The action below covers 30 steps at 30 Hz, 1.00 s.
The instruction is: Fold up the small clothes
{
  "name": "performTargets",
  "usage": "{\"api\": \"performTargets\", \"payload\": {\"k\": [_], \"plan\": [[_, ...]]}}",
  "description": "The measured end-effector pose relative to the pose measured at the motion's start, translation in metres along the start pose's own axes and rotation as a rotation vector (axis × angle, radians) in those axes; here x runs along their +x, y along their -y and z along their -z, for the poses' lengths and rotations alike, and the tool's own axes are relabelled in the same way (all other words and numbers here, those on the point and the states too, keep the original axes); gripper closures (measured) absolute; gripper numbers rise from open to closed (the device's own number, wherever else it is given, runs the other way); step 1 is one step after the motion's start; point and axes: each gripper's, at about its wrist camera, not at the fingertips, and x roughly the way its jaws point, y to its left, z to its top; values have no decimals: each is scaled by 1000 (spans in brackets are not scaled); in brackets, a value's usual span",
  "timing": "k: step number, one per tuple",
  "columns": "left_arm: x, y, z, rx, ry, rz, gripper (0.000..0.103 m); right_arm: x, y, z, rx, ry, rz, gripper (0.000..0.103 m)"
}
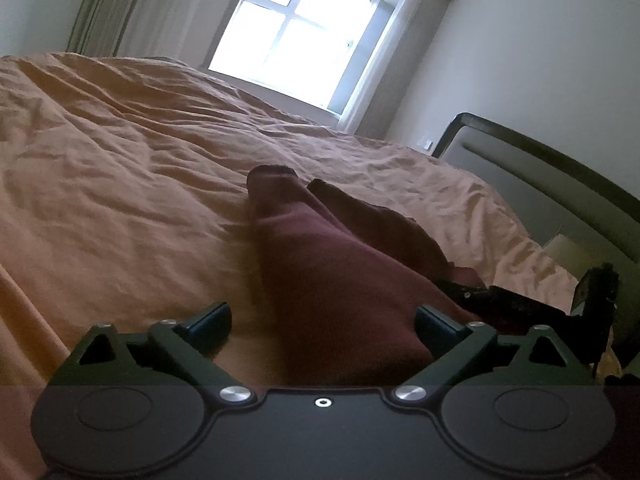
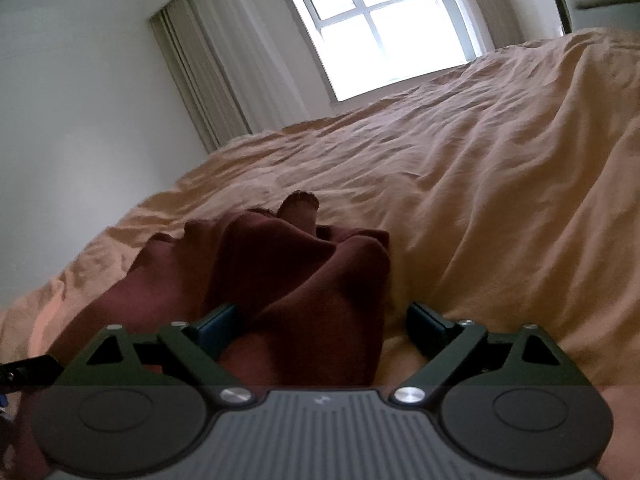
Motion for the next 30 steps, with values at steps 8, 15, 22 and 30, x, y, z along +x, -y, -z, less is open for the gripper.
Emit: {"api": "performTargets", "payload": {"k": [8, 15, 22, 30], "plan": [[-2, 1, 4, 13, -8, 59, 37, -14, -26, 0, -27, -1, 45, 47], [-10, -8, -5, -95, -7, 87, 63, -32, -47, -6, -41, 56, 103, 82], [-24, 2, -30, -53, 19, 85, 69, -43, -83, -27, -131, 134, 25, 86], [-49, -28, -76, -34, 130, 9, 69, -2, -141, -51, -226, 210, -91, 87]]}}
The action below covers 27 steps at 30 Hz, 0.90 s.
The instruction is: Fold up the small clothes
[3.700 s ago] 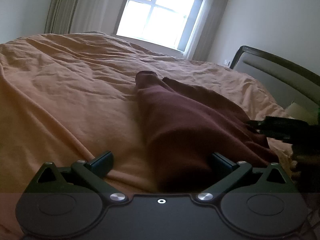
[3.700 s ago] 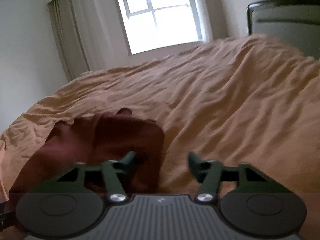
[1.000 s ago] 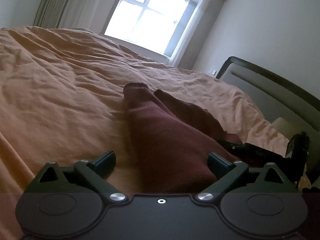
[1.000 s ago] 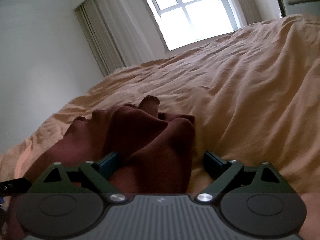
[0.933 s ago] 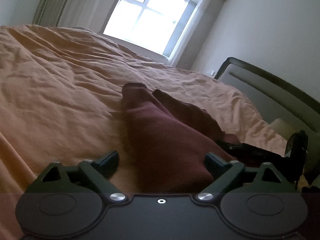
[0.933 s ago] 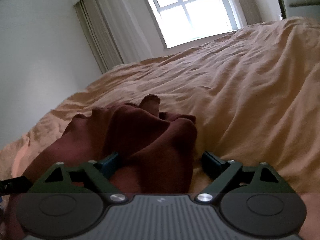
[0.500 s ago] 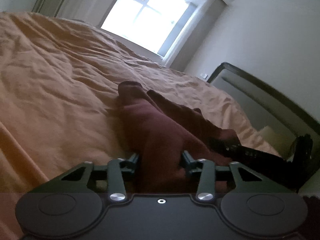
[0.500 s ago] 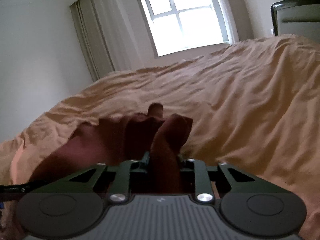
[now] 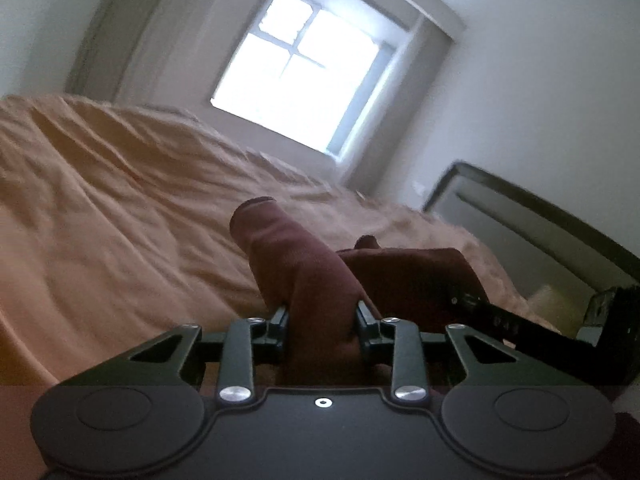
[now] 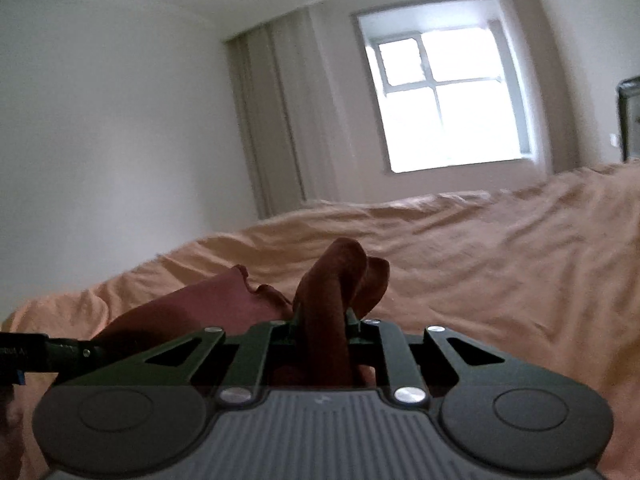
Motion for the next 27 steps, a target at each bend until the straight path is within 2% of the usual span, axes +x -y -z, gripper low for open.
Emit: {"api": "performTargets", "payload": {"k": [3, 8, 11, 13, 15, 16, 18, 21, 24, 27], "plan": [[-9, -21, -17, -7, 44, -57, 69, 30, -15, -9, 9, 24, -52, 87], [-15, -58, -29, -66, 69, -141, 69, 79, -36, -8, 47, 14, -115, 87], [-11, -76, -25, -106, 39, -193, 69, 110, -42, 6, 57, -59, -122, 86], [-5, -88, -16, -139, 5, -232, 68, 127, -42, 23, 26, -127, -55, 84], [-4, -100, -4, -187, 3, -238, 66, 142, -35, 40, 34, -204, 13, 72], [-3, -105, 1, -215, 9, -230, 64, 145, -25, 45, 93, -215, 3, 71], [-4, -113, 11, -268, 28, -222, 60, 146, -11, 49, 174, -211, -24, 61], [-2, -115, 19, -264, 56, -233, 56, 149, 0, 53, 227, -213, -55, 58], [-1, -108, 18, -228, 62, -253, 54, 150, 0, 55, 227, -201, -61, 56], [-2, -111, 21, -235, 66, -247, 53, 150, 3, 58, 235, -194, -65, 54]]}}
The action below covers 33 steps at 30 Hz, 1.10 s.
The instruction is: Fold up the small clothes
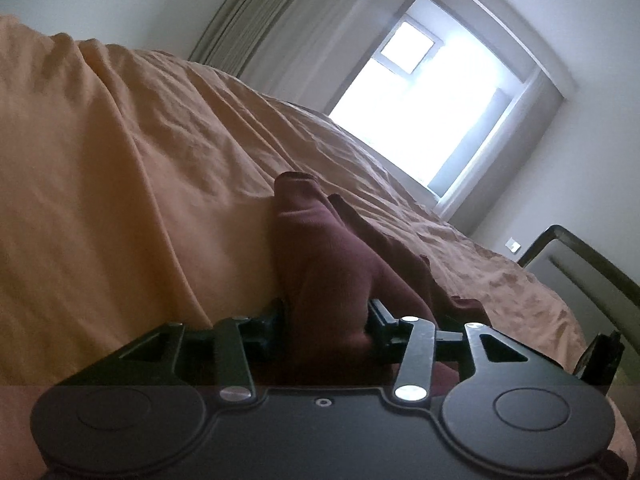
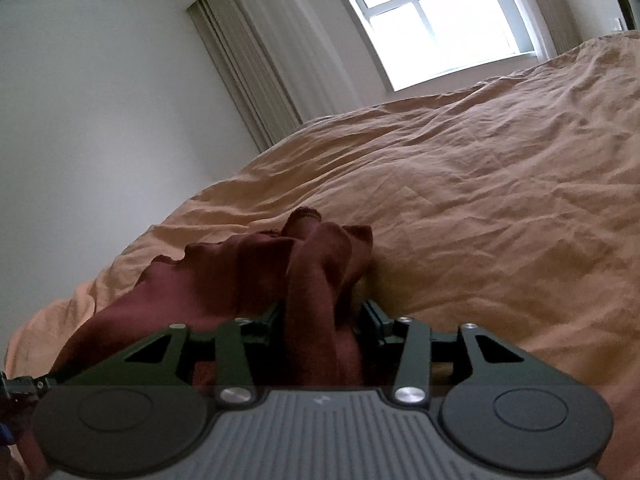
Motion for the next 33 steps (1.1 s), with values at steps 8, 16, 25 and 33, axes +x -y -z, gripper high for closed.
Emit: {"api": "performTargets", "payload": {"k": [8, 16, 25, 33], "plan": [[-1, -8, 4, -17, 5, 16, 51, -2, 1, 2, 16, -3, -18, 47], [-1, -7, 4, -17, 5, 16, 50, -2, 1, 3, 15, -4, -39, 36], [-1, -7, 5, -17, 5, 15, 48, 0, -3, 3, 3, -10, -58, 26], [-1, -7, 5, -14, 7, 15, 46, -1, -6, 4, -13, -4, -84, 8]]}}
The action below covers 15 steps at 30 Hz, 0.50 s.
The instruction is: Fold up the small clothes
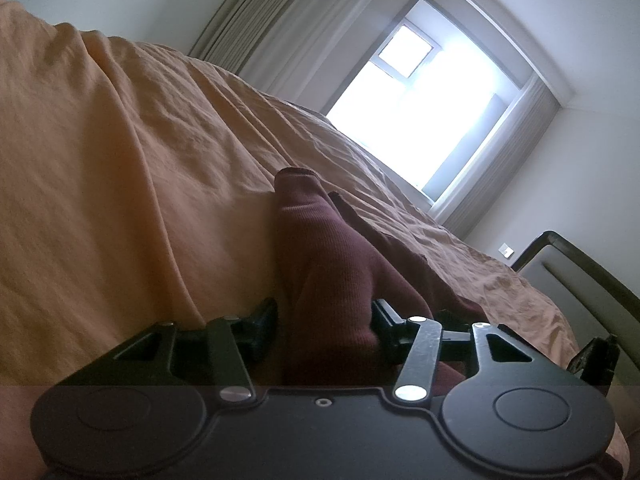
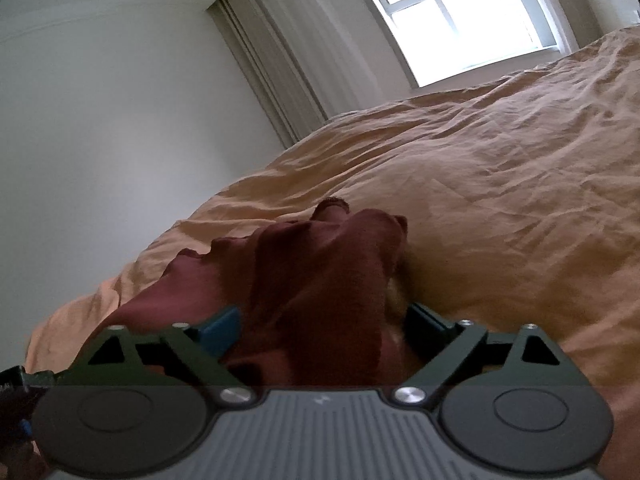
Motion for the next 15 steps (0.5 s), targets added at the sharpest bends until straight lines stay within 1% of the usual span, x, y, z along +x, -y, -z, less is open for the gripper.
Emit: {"api": "performTargets", "payload": {"k": [1, 2, 3, 4, 5, 7, 9, 11, 13, 15], "plan": [[0, 0, 0, 4, 1, -1, 44, -2, -1, 0, -4, 10, 7, 7], [-2, 1, 0, 8, 2, -3, 43, -5, -4, 0, -13, 27, 21, 1], [-3, 3, -1, 13, 3, -8, 38, -11, -8, -1, -23, 51, 50, 0], [-6, 6, -1, 21, 0, -11, 30, -17, -13, -2, -35, 68, 97, 0], [-10, 9, -2, 35, 3, -10, 25, -23, -19, -4, -51, 76, 146, 0], [-21, 17, -2, 66, 23, -32, 9, -39, -30, -5, -95, 100, 196, 0], [-30, 22, -4, 88, 29, -53, 7, -57, -40, -2, -128, 123, 192, 0], [-39, 26, -4, 90, 18, -51, 6, -70, -49, 1, -155, 125, 169, 0], [-46, 29, -3, 92, 2, -58, 2, -77, -59, 6, -192, 92, 144, 0], [-49, 31, -2, 99, -47, -81, 1, -81, -68, 13, -236, 51, 142, 0]]}}
